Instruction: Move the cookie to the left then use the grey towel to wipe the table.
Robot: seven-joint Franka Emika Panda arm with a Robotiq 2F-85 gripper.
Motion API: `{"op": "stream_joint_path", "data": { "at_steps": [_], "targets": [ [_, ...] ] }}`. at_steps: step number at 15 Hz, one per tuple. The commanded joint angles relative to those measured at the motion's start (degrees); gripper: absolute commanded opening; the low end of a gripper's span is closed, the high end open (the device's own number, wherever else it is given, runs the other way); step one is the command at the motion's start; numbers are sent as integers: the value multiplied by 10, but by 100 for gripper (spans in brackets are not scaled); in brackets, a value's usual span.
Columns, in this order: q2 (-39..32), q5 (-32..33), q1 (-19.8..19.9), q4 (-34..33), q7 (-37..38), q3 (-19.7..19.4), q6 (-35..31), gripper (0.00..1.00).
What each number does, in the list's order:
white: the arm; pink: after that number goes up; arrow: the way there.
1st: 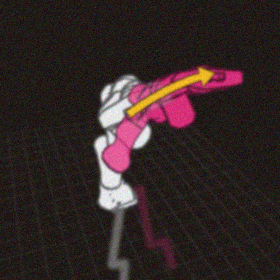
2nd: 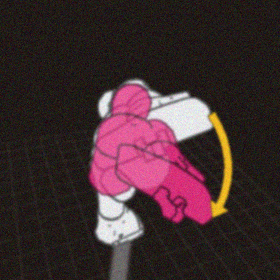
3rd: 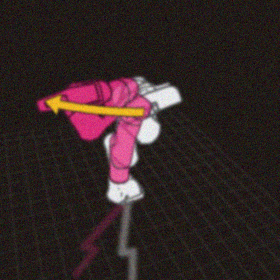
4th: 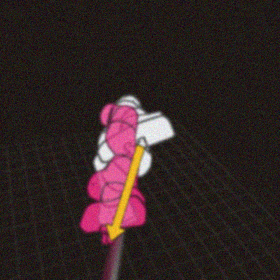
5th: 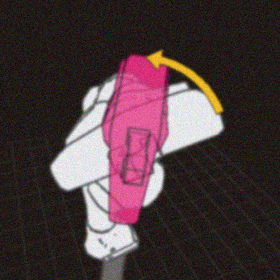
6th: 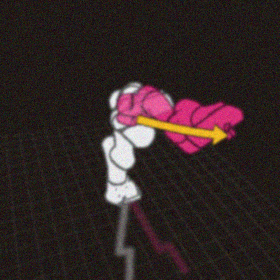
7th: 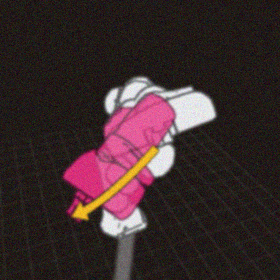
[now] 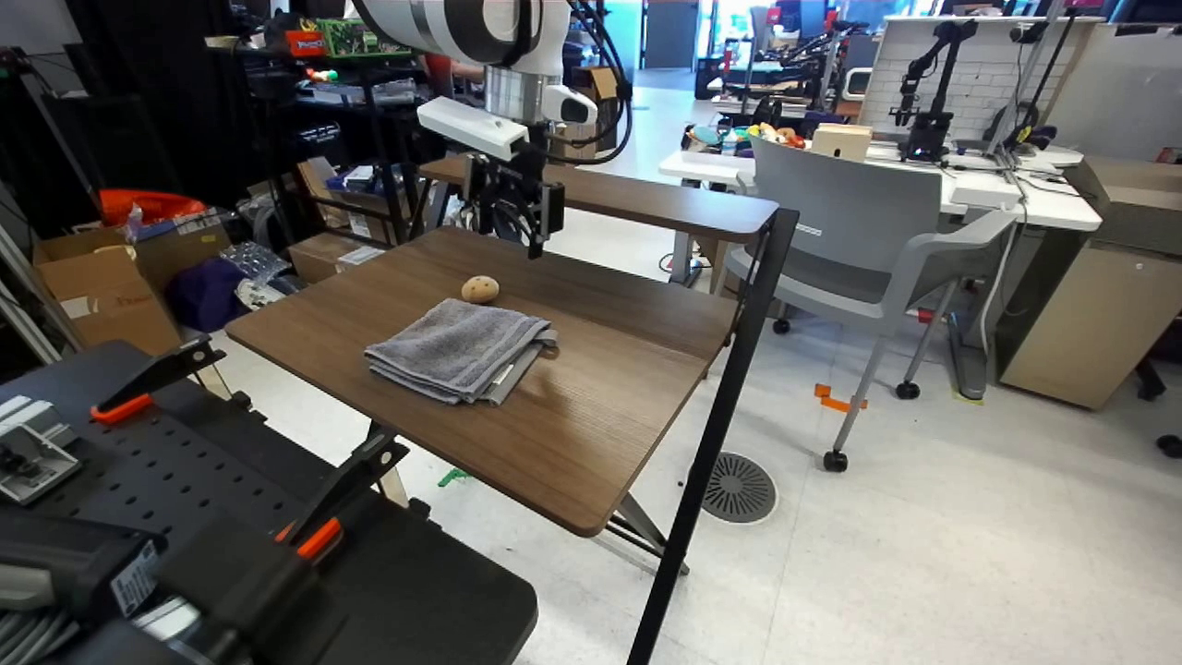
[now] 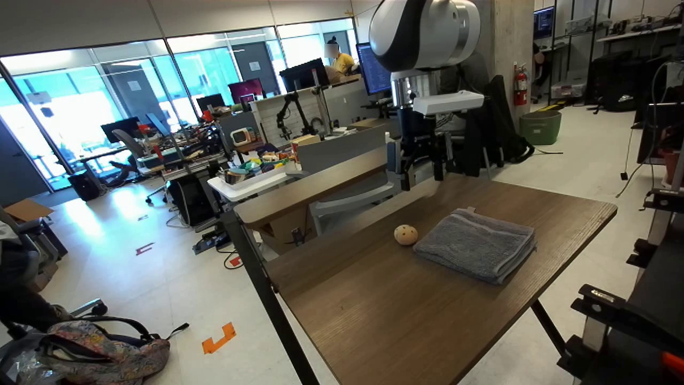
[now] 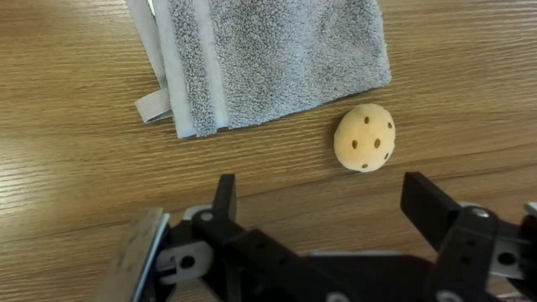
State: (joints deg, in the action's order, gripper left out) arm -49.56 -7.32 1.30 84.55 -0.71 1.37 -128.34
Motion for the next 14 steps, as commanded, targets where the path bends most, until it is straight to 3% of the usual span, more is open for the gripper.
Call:
{"op": "stream_joint_path", "data": {
  "at_steps": [1, 4, 9, 11, 12, 14],
  "targets": [
    [-53, -6, -35, -73, 51, 19, 46, 100],
    [-100, -7, -59, -144, 82, 33, 69, 100],
    [-208, 41, -171, -277, 231, -16, 46, 100],
    [-236, 65, -199, -329, 277, -37, 67, 100],
    [-195, 48, -178, -251, 242, -12, 45, 100],
    [-216, 59, -199, -283, 268, -28, 47, 100]
  ]
}}
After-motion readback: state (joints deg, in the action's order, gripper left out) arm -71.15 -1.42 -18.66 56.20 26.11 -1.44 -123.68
